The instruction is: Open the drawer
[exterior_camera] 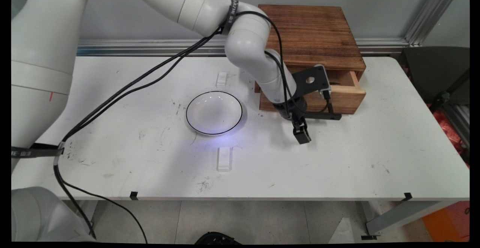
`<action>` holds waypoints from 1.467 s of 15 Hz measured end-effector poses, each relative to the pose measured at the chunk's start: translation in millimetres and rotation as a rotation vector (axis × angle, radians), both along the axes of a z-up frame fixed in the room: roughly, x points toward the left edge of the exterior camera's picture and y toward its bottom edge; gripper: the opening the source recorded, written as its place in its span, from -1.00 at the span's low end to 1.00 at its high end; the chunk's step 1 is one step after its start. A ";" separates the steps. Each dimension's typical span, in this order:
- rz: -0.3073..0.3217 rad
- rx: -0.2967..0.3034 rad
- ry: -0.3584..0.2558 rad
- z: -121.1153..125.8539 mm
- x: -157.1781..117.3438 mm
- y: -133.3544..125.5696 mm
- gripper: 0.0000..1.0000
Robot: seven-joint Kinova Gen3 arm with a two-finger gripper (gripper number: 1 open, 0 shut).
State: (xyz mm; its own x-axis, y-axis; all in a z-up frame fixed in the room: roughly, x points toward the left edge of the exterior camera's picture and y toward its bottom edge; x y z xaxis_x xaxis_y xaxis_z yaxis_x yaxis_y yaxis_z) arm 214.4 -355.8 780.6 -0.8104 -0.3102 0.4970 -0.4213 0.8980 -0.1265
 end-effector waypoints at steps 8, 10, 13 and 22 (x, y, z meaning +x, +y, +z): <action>-0.004 0.036 0.012 1.1 -3.8 24.7 1.00; -0.004 0.046 0.016 1.6 -5.0 31.9 1.00; -0.004 0.063 0.023 2.5 -7.0 44.2 1.00; -0.002 0.083 0.033 4.8 -12.2 73.5 1.00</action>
